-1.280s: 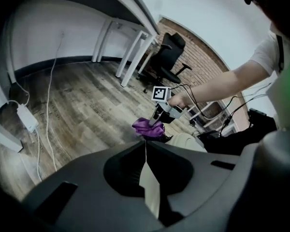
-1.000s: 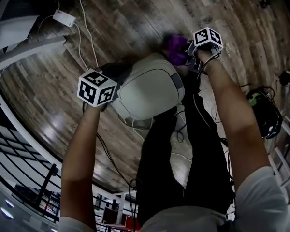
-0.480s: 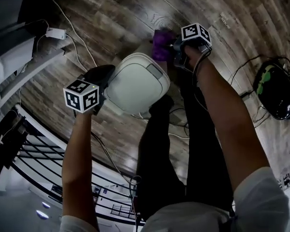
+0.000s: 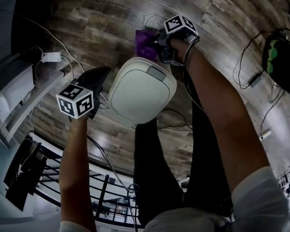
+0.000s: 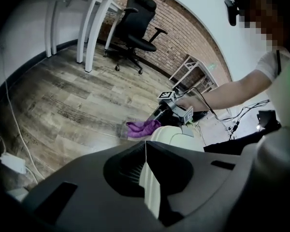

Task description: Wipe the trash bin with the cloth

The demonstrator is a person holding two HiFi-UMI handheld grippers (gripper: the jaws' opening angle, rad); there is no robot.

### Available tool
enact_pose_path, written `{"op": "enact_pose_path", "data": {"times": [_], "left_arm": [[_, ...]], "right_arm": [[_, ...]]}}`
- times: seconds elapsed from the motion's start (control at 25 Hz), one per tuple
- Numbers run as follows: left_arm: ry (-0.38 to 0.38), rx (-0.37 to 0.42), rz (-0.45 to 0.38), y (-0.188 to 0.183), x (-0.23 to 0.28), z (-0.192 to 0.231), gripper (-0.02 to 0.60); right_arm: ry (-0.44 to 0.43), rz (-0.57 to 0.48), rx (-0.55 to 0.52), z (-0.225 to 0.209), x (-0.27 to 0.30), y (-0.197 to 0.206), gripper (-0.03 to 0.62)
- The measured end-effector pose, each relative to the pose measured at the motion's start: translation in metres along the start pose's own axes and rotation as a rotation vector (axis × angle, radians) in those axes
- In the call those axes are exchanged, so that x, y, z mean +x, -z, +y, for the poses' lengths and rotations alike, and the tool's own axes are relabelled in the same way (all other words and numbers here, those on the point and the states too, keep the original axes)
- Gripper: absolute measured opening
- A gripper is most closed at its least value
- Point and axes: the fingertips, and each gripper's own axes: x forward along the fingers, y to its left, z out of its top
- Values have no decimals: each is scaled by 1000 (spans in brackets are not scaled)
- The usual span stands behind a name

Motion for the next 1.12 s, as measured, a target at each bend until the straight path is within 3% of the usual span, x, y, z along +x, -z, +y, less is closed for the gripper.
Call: {"op": "enact_pose_path", "data": {"times": [0.12,0.36,0.84,1.12], "left_arm": [[37,63,7,-6,19,5,5],[79,109,8,-23,40,-13,5],[157,226,41,-82,70,-64,5],[195,286,86,-93,91,-87,5]], "right_arm": [[59,19,-47,-15,-1,-7,97],[125,30,-66,-47,-27,2,97],[93,1,17,-98,-62,26,97],[96,-28,46,-126,-70,41,97]]}}
